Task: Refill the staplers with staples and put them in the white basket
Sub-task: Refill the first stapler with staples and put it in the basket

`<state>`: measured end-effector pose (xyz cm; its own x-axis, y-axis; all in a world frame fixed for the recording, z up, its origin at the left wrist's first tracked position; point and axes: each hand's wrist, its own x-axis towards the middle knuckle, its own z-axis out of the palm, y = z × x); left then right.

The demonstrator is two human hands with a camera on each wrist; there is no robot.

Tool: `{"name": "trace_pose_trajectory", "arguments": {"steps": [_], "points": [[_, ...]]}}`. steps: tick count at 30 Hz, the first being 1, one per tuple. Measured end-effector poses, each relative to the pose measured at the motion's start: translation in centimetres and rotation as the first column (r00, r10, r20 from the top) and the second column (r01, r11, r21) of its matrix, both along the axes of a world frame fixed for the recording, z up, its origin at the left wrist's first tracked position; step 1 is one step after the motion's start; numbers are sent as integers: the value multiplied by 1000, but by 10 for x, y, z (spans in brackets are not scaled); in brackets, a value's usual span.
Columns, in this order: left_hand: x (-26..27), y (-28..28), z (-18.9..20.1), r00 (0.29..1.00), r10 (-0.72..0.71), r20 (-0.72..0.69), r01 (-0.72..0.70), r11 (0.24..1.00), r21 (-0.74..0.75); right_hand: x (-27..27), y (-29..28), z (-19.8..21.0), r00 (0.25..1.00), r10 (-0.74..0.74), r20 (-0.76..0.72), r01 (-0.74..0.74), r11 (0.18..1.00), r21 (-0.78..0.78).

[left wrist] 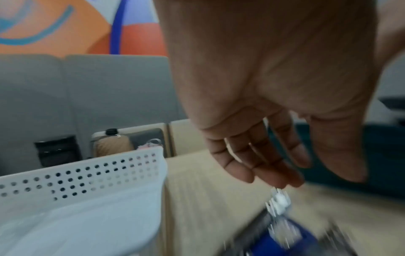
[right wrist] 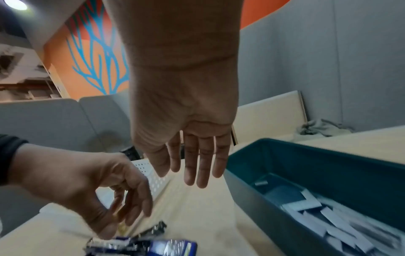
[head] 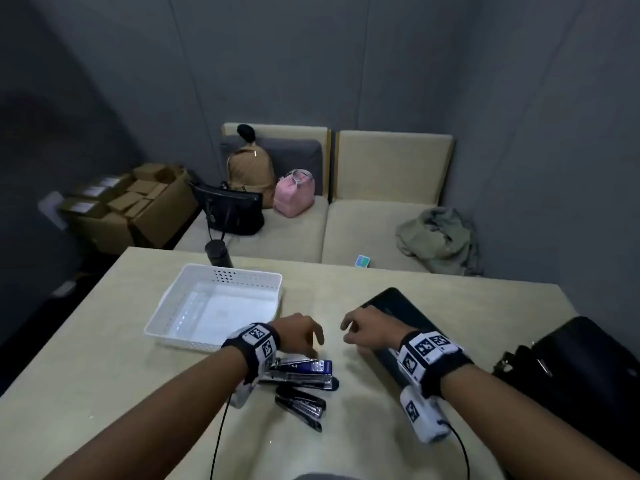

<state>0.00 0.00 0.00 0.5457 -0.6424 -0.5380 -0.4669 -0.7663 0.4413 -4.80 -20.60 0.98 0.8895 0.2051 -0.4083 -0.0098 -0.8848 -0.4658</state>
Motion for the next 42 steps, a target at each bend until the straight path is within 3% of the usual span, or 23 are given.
{"name": "trace_pose_trajectory", "arguments": {"steps": [4,6,10,13,16,20,25,32,37,42], "points": [[-34,5,-35,963,-270,25,265,957,120,-17,2,-24,993,20,-117,-26,998,-50],[-49,8,-57,920,-381,93,372,922,106,-21,0,-33,990,17,-138,-26,998,-60],[-62,9,-88,829,-486,275,465,874,144,-31,-3,-45,985,-13,-175,9,1000,-26],[-68,3,-97,767,-558,317,510,830,226,-40,-9,-53,978,-29,-208,24,999,-26],[-71,-2,-101,787,-524,327,478,852,215,-47,-14,-59,969,-26,-246,15,999,-46],[-68,-13,-105,903,-341,261,331,940,85,-57,-17,-68,964,-26,-263,16,999,-38],[-64,-23,-103,941,-294,170,298,955,3,-72,-20,-86,944,-19,-328,3,999,-49],[-69,-30,-95,901,-292,321,366,909,-198,-80,-27,-97,965,-8,-263,10,1000,8],[-81,-27,-100,841,-368,397,470,861,-196,-84,-27,-100,988,-34,-154,33,999,-12],[-87,-21,-89,847,-318,427,446,861,-244,-86,-29,-102,991,-27,-133,9,991,-135]]}}
